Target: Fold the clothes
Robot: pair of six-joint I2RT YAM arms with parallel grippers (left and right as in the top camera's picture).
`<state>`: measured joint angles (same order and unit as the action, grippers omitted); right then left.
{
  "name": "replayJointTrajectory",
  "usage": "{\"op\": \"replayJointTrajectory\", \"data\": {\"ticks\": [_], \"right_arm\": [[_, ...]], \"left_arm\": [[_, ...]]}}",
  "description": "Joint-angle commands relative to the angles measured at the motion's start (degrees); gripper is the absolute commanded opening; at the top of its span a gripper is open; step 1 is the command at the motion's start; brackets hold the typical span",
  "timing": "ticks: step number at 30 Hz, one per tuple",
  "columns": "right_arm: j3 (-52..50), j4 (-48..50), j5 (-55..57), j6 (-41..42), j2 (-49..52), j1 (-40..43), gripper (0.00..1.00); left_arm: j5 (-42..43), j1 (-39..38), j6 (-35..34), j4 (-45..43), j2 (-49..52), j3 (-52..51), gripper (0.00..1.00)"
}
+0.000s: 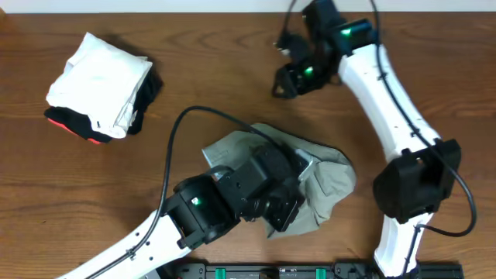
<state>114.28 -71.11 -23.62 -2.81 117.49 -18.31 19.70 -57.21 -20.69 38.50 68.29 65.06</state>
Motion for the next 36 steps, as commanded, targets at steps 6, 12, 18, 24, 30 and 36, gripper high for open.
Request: {"op": "replayJointTrajectory", "data": {"ticks": [6,12,18,24,30,36], "right_arm": [[0.3,-5.6,7.1,4.8,-2.9,12.0,0.60],[0.3,-8.4,7.3,5.6,-2.9,20.4,0.66],[0.3,-11.5,7.3,5.6,-2.8,26.1,0.67],[0.3,-13.5,7.4,5.4,-2.8,29.0,0.68],[0.3,-14.0,7.4,4.2,-2.9,29.6,0.69],[0.3,-14.0,7.4,4.0,-2.8,29.6,0.70]], "left_arm": [[-2.0,0.1,-7.4,-6.7,0.0,1.6,0.06],[-0.9,0.1,-7.1,-13.2,0.0,1.7,0.06],[-1.0,0.3,-7.0,-19.8,0.0,5.5,0.06],[-2.0,0.3,-7.1,-22.6,0.0,13.7,0.06],[-3.3,0.2,-8.6,-22.6,0.0,20.4,0.06],[-8.6,0.2,-10.1,-22.5,0.2,20.8,0.06]]}}
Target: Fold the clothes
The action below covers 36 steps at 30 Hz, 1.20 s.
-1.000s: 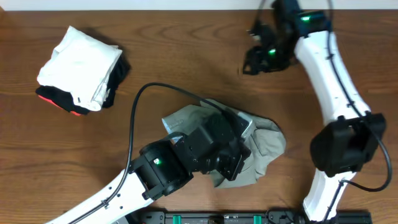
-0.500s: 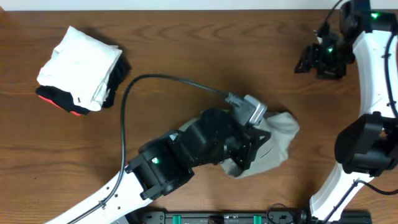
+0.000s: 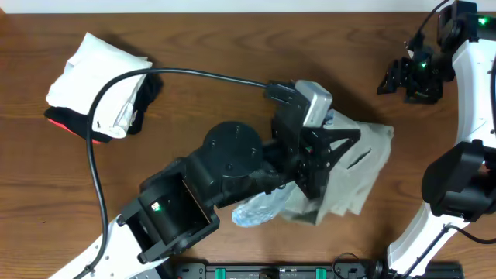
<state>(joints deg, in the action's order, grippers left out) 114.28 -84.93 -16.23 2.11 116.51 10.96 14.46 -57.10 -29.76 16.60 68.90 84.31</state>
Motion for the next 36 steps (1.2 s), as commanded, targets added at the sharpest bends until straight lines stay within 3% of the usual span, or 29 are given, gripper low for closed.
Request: {"op": "replayJointTrajectory", "data": {"ticks": [1,9,25,26,29,31,36], "right_arm": [[0.3,-0.2,0.0,-0.9,-1.9,0.3,0.70],[0.3,-0.2,0.0,-0.9,-1.9,0.3,0.70],[0.3,-2.3,-0.1,-0.9,-1.9,0.2,0.69],[0.3,-2.6,-0.1,-0.9,-1.9,0.2,0.68],[0.3,-3.0,-0.1,-2.3,-1.9,0.1,0.68],[0.3,-2.9,-0.1,-3.5,-1.9,-0.2,0.68],[0.3,-1.6,-2.8,-7.5,-1.9,-0.8,0.69]], "left_arm": [[-4.1,0.1,-1.0,-0.5,-0.3,1.5,0.06],[-19.3,1.7,-0.3,1.6,5.6,1.5,0.06],[-20.3,28.0,-4.0,-6.2,30.3,1.5,0.07],[-20.3,29.5,-4.0,-6.5,32.2,1.5,0.13],[-18.0,33.3,-1.1,-8.2,37.0,1.5,0.77],[-13.0,35.4,5.2,-9.9,38.6,1.5,0.95],[-8.9,39.9,11.5,-7.8,35.4,1.6,0.98]]}}
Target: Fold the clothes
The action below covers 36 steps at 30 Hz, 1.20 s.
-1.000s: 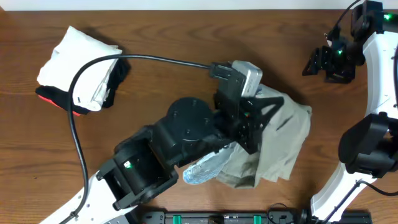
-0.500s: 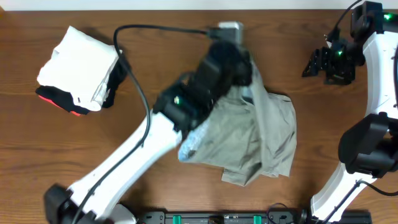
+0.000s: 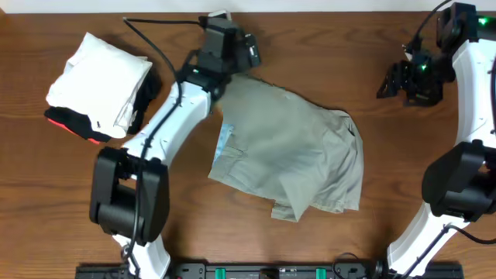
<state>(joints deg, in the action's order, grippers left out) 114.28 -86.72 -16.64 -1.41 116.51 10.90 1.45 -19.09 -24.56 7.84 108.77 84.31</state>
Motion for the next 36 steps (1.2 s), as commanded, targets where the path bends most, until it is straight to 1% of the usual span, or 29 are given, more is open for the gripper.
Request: {"op": "replayJointTrajectory", "data": {"ticks": [1,3,6,7,11,13,16,18,21,23,25,26,28,33,36], "right_arm": [[0.3,0.1,-4.2,-5.2,-2.1,-0.9,0.69],[0.3,-0.6,-7.8,-7.4,-2.6,-1.5,0.68],[0.3,-2.7,-11.0,-11.2,-4.4,-3.7,0.64],[0.3,-3.5,-10.8,-12.2,-5.4,-5.0,0.64],[0.3,-4.8,-10.0,-15.2,-8.4,-12.0,0.61],[0.3,-5.2,-7.2,-15.1,-9.5,-16.4,0.61],[0.3,-5.5,-3.3,-15.1,-9.8,-23.8,0.59],[0.2,-5.0,-1.2,-14.9,-9.6,-27.6,0.60],[-0.9,-2.8,2.4,-13.6,-9.6,-33.0,0.61],[-2.1,-1.0,4.8,-12.4,-9.6,-36.3,0.60],[-3.9,0.5,6.4,-12.3,-9.6,-38.8,0.60],[-5.1,1.4,7.0,-12.2,-9.6,-40.1,0.61],[-7.4,3.6,8.0,-10.7,-9.6,-41.9,0.61],[-14.2,8.4,13.6,-5.8,-9.6,-46.6,0.60],[-17.4,10.1,17.0,-3.2,-9.6,-49.2,0.60]], "left_arm": [[4.5,2.6,6.3,2.5,-5.9,1.6,0.98],[6.0,3.9,6.3,7.2,-9.3,1.6,0.98],[7.6,5.0,6.3,18.8,-15.2,1.5,0.98],[7.6,5.0,6.3,23.9,-17.3,1.5,0.98],[7.5,5.0,6.6,39.7,-22.2,1.5,0.98],[7.5,5.2,7.4,45.7,-23.3,1.5,0.98],[7.5,6.1,8.8,51.5,-23.6,1.5,0.98],[7.5,7.2,10.3,53.4,-23.6,1.5,0.98],[7.8,9.7,10.6,54.6,-23.4,1.3,0.98],[9.7,11.6,10.6,54.8,-23.2,0.9,0.98],[13.5,13.3,11.5,55.0,-23.1,0.1,0.98],[16.1,14.1,12.6,55.1,-23.1,-0.7,0.98],[18.4,15.0,13.7,55.1,-23.1,-2.4,0.98],[19.1,15.6,15.9,53.7,-23.1,-9.2,0.98],[22.8,15.5,17.2,51.4,-23.1,-13.6,0.98]]}}
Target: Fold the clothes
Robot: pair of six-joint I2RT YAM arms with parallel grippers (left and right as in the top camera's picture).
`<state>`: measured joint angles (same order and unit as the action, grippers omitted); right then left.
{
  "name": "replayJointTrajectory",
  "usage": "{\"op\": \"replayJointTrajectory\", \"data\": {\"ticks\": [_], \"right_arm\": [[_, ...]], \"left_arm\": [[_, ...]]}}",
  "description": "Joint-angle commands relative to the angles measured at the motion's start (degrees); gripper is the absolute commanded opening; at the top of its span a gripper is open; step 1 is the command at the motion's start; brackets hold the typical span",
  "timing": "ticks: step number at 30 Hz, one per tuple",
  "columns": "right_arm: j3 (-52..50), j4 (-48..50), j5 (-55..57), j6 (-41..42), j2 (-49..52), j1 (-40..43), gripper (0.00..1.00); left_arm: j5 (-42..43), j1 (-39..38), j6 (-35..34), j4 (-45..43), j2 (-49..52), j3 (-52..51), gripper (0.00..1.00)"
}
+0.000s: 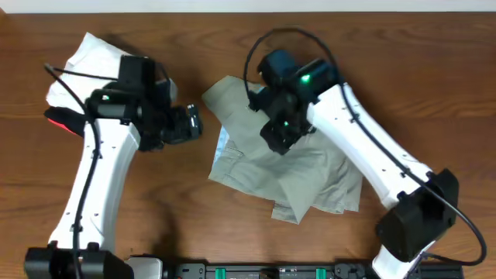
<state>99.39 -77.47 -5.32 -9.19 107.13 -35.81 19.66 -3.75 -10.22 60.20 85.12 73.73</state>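
A grey-green garment (310, 174) lies crumpled but mostly spread in the middle of the table, with one corner reaching up-left and a pale lining showing at its left edge. My right gripper (277, 138) points down onto the garment's upper middle; its fingers are hidden under the wrist. My left gripper (191, 124) hovers over bare wood just left of the garment, pointing right, open and holding nothing.
A stack of folded clothes (85, 66), white on top with black and red beneath, sits at the far left, partly covered by my left arm. The wooden table (232, 240) extends toward the near edge. A black cable loops above the right wrist.
My left gripper has let go of the garment's far corner and now sits lower and to the left, off the cloth. My right arm has come from the far right edge onto the garment's upper middle.
The garment first lay bunched under my left arm near the front edge. Then my left gripper held it lifted, with the right arm away at the far right. Then the garment lay spread out, its far corner in my left gripper. Now the left is off it and the right is on it.
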Motion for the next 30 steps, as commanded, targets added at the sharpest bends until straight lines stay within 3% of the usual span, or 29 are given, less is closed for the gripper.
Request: {"op": "replayJointTrajectory", "data": {"ticks": [1,10,30], "right_arm": [[-3.2,1.1,6.4,5.0,-0.2,-3.4,0.60],[-9.6,5.1,13.5,10.0,-0.2,-10.3,0.60],[-16.3,10.8,11.9,10.9,-0.2,-11.1,0.60]], "left_arm": [[6.4,0.2,3.2,-2.4,0.6,-4.7,0.98],[12.7,0.2,3.1,-14.4,0.6,-18.6,0.98],[14.0,0.2,1.1,-32.2,0.6,-32.9,0.94]]}}
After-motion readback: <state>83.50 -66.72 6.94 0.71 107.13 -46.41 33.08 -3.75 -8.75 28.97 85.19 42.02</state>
